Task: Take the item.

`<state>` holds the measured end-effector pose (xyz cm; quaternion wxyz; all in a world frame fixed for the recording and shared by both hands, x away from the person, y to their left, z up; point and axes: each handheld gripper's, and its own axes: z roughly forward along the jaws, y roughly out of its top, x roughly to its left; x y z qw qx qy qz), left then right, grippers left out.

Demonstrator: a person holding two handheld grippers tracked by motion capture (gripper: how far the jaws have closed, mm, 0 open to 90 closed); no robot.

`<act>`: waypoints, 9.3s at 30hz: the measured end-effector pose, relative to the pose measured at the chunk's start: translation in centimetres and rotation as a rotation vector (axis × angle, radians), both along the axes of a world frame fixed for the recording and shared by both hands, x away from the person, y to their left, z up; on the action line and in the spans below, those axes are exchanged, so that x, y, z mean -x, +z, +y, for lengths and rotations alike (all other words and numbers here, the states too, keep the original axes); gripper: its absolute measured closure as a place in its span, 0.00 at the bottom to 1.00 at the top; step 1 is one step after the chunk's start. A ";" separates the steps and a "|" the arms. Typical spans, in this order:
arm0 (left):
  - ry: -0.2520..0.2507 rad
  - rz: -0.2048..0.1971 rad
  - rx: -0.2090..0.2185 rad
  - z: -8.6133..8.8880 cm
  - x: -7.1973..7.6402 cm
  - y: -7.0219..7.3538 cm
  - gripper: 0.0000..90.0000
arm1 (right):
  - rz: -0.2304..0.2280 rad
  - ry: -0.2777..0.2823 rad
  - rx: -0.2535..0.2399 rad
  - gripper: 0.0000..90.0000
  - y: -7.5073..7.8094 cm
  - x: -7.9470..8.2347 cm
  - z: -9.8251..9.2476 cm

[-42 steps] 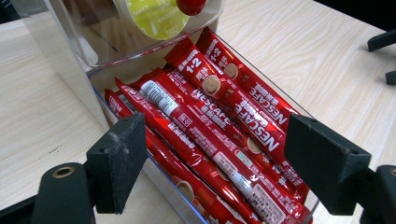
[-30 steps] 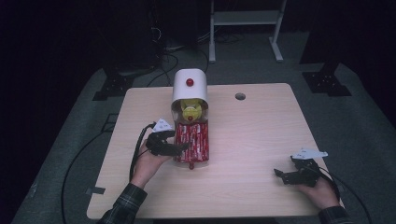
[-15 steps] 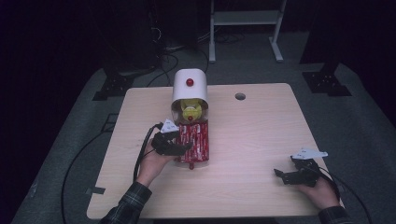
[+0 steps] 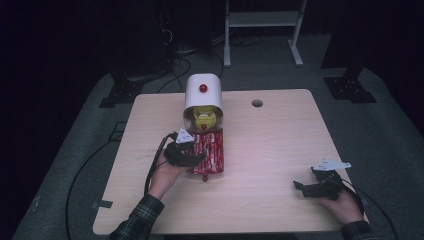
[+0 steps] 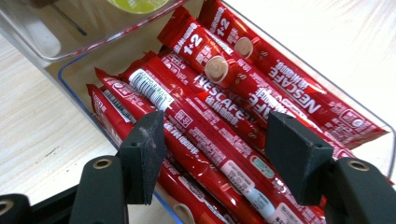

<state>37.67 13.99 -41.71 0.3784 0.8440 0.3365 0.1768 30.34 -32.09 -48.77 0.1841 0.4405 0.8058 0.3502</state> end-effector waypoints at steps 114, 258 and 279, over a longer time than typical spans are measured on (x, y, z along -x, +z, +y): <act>0.046 -0.022 0.176 6.6 3.6 3.5 0.94 | 0.000 0.005 0.000 0.09 0.0 0.1 -0.1; 0.187 0.087 -0.013 8.7 1.4 -3.3 0.01 | -0.001 0.007 0.000 0.09 0.0 0.2 -0.1; 0.209 0.088 -0.006 12.2 5.0 -3.8 0.01 | 0.000 0.007 0.000 0.09 0.0 0.2 -0.1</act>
